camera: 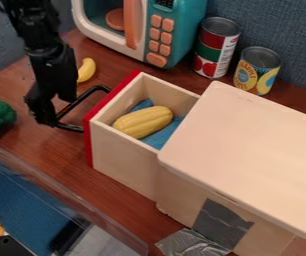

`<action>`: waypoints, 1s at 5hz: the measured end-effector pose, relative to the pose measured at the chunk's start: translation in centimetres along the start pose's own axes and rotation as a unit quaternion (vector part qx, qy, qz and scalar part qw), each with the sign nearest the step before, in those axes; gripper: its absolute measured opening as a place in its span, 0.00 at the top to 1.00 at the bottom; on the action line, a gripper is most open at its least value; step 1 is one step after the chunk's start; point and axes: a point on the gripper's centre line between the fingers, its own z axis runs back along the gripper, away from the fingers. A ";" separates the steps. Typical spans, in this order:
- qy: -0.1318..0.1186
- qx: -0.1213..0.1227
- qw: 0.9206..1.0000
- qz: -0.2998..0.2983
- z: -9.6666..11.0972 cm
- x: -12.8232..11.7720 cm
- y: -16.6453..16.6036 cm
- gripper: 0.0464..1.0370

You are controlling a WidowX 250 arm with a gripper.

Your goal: Close the drawer

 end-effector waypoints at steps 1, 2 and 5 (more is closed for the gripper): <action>-0.004 -0.001 1.000 -0.010 0.0 1.4 -0.6 0.04; -0.009 -0.011 1.000 -0.019 -0.5 3.3 -1.1 0.04; -0.015 -0.008 0.999 -0.052 -1.0 8.3 -1.9 0.04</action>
